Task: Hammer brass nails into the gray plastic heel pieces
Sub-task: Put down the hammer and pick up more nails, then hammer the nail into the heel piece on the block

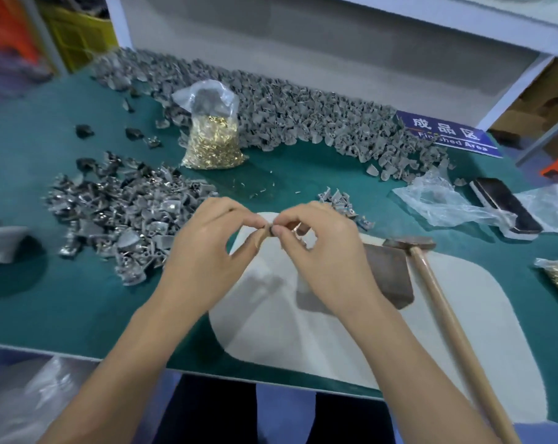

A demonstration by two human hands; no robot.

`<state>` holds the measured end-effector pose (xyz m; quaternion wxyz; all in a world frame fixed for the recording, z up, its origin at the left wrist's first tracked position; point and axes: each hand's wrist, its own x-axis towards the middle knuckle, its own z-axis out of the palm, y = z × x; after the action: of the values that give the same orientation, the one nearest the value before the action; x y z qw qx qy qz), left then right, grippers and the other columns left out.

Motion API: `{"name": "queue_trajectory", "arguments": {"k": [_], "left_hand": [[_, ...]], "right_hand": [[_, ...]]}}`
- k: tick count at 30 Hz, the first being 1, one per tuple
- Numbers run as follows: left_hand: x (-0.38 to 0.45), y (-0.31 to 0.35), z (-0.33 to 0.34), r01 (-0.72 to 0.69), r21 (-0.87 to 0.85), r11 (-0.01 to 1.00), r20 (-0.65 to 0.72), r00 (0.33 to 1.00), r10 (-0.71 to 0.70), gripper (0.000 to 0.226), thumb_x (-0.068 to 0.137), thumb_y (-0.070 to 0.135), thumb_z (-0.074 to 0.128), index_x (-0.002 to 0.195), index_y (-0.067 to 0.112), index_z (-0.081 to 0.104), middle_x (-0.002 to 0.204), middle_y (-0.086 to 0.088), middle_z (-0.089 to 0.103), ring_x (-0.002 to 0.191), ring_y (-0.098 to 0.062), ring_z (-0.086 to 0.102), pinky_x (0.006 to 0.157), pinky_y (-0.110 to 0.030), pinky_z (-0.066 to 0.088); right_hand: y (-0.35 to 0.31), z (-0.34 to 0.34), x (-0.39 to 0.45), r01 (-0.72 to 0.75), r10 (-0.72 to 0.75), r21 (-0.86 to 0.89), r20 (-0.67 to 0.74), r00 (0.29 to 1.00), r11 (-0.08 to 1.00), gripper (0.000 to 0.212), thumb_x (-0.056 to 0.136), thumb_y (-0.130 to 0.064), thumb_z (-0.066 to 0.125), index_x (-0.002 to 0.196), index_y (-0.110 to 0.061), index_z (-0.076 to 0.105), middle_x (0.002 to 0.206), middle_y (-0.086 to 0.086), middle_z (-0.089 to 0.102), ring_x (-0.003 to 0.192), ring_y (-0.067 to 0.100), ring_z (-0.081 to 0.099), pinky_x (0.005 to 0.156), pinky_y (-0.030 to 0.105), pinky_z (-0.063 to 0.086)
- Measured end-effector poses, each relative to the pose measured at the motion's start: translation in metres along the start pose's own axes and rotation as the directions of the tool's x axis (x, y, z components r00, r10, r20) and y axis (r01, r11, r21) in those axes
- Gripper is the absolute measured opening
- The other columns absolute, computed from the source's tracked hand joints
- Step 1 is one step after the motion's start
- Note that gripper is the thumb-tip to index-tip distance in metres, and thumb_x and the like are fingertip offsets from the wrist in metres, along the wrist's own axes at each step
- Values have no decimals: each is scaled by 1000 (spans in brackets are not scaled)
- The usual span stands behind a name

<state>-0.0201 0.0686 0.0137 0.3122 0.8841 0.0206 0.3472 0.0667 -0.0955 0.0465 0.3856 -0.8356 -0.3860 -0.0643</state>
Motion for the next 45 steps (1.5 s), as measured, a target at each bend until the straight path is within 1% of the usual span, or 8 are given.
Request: {"name": "queue_trajectory", "arguments": {"k": [8,19,22,26,32,38,42,45], "left_hand": [[-18,-53,-57,162,156,974,-97,984,-148,18,88,21,76,105,16,75,104,4,68,105,-19,58,96,-32,45],[-26,-82,-78,350,201,915,-86,937,-340,21,88,28,76,108,21,75,106,5,66,109,-21,56,96,-50,47],[-26,-81,-76,344,195,919,-115,938,-327,19,89,27,76,107,19,76,106,5,66,108,-20,58,97,-46,47],[-19,-64,-71,308,124,943,-198,939,-280,12,93,28,72,103,21,77,103,6,64,105,-16,56,94,-20,41],[-2,-24,-17,169,24,985,-7,986,-169,11,94,21,72,103,17,76,94,6,63,96,-16,54,87,-25,43],[13,-10,24,265,39,964,300,917,-264,24,96,29,68,120,28,69,112,9,55,112,-11,53,93,-38,53],[29,-12,40,192,243,951,372,887,-274,23,99,26,65,121,28,70,111,7,62,108,-18,55,89,-41,52],[37,-11,47,215,326,921,335,884,-325,11,97,31,67,106,31,73,101,11,62,101,-16,56,77,-35,47]], "right_hand": [[-37,73,42,39,-49,79,126,991,996,7,91,-16,72,90,-23,74,86,-9,67,83,11,57,78,41,52],[-46,117,72,29,-43,84,174,984,996,10,90,-21,71,89,-30,73,88,-18,66,87,5,61,79,35,54],[-42,114,72,36,-49,85,155,987,996,12,92,-21,70,92,-31,75,88,-18,66,85,3,60,75,27,50],[-24,92,71,2,-7,37,111,994,999,13,92,-20,69,89,-32,73,85,-18,66,76,0,56,70,24,44],[28,27,55,-136,136,-29,-9,991,990,12,91,-24,67,85,-34,71,75,-22,66,69,0,58,64,14,42],[75,-14,36,-284,297,-165,59,953,945,25,92,-24,69,72,-39,64,77,-22,67,76,2,61,76,32,53],[80,-14,28,-284,291,-107,58,955,953,21,92,-26,67,75,-39,65,80,-21,69,84,8,64,82,40,56],[79,-11,26,-268,275,-89,80,958,959,16,91,-26,66,78,-37,67,81,-21,69,85,8,65,82,41,57]]}}
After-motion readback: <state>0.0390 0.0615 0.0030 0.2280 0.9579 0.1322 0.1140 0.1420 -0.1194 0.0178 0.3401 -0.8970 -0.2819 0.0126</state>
